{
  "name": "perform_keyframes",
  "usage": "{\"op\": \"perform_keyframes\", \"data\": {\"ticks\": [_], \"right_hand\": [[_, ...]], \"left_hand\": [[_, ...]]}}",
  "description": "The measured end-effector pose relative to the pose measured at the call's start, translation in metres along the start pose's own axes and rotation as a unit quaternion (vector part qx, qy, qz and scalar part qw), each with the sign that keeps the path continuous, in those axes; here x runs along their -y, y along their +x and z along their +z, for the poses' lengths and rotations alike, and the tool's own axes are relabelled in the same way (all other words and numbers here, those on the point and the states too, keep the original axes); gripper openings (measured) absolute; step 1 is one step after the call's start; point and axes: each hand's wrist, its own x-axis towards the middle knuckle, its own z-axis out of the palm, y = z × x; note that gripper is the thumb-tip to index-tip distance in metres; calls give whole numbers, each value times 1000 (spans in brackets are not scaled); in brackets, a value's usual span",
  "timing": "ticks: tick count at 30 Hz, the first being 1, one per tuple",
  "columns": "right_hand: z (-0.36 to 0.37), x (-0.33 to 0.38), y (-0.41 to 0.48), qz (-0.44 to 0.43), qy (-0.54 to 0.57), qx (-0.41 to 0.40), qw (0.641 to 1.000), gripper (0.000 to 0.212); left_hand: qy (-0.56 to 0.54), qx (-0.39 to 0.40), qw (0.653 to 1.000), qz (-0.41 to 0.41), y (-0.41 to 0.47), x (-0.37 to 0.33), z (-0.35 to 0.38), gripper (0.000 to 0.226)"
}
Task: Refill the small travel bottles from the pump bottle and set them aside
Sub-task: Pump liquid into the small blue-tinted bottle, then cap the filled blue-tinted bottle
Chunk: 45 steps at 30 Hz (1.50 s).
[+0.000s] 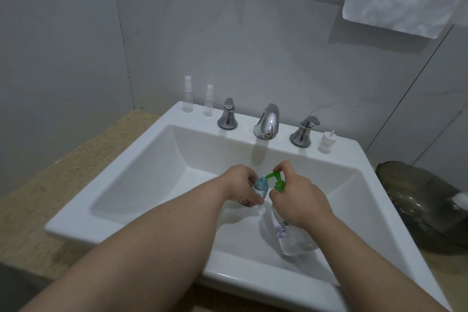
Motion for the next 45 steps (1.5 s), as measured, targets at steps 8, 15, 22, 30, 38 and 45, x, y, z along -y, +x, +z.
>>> {"op": "perform_keyframes", "data": {"ticks": [8, 15, 22, 30, 38, 45], "right_hand": [[-1, 0, 0, 4, 2, -1, 1000, 33], [-1, -3, -3, 13, 15, 6, 1000, 48], [3, -22, 5, 83, 118, -43, 989, 38], [8, -48, 18, 66, 280, -96, 953, 32], [-17, -55, 28, 141, 383, -244, 880, 23], [-49, -74, 68, 177, 296, -230, 910, 66]], "left_hand": [[-6, 7, 1000, -5, -3, -1, -2, 45], [0, 7, 1000, -3, -8, -6, -2, 44], [47, -35, 998, 17, -6, -7, -2, 43], [16, -66, 997, 34, -7, -19, -2, 45], [-62, -59, 995, 50, -19, -39, -7, 32], [-94, -34, 992, 79, -28, -54, 0, 34]]}}
